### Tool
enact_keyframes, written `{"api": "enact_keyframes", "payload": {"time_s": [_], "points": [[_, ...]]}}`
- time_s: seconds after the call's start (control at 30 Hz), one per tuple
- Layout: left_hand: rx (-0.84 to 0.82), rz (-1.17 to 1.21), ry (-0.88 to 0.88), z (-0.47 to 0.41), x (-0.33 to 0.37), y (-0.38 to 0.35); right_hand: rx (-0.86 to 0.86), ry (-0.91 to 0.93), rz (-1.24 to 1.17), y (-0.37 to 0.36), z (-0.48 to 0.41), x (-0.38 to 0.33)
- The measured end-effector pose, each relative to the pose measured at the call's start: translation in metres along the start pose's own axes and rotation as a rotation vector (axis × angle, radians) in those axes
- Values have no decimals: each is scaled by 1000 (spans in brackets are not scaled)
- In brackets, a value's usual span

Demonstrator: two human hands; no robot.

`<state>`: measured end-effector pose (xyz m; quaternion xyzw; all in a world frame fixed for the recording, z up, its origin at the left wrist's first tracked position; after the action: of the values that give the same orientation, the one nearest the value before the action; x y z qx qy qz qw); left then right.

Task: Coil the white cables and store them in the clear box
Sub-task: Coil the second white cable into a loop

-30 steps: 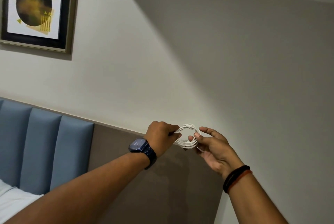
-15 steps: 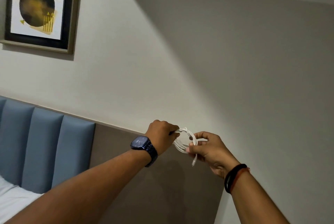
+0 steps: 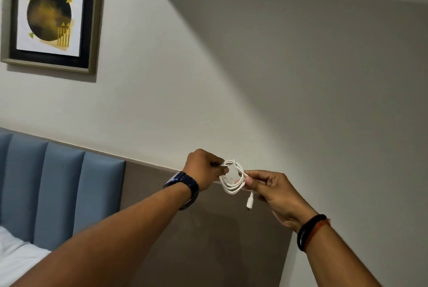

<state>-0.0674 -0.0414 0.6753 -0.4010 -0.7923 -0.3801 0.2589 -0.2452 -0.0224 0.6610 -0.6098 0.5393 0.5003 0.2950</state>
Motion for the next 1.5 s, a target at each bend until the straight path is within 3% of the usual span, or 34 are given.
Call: {"api": "enact_keyframes", "payload": {"time_s": [0.3, 0.4, 0.5, 0.6, 0.9, 1.13, 1.33, 1.5], "points": [[-10, 160, 147, 9, -15, -5, 137, 17, 374, 6, -1, -3], [-23, 209, 173, 14, -17, -8, 153, 2, 312, 3, -2, 0], [-5, 246, 195, 17, -18, -10, 282, -13, 123, 8, -3, 7], [36, 176, 175, 19, -13, -12, 347, -36, -5, 7, -1, 11], [176, -59, 63, 25, 3, -7, 301, -38, 51, -3, 6, 7], [86, -140, -41, 27, 7, -15, 399, -29, 66, 7, 8, 13], [11, -154, -136, 33, -5, -28, 316, -110, 28, 15, 7, 21], [-96, -31, -153, 42, -17, -41, -5, -348, -81, 13, 12, 53]]}}
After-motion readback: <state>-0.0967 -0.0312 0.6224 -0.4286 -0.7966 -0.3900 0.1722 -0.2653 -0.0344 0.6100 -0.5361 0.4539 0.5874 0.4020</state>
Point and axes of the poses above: each hand's wrist, its own z-axis away from the middle knuckle, its own y-axis out of the back of the hand, x = y × z, the point moved 6 cm from there along -z, towards the middle knuckle, and after that the axes turned 1 degree about z, right-handed, at the moved point
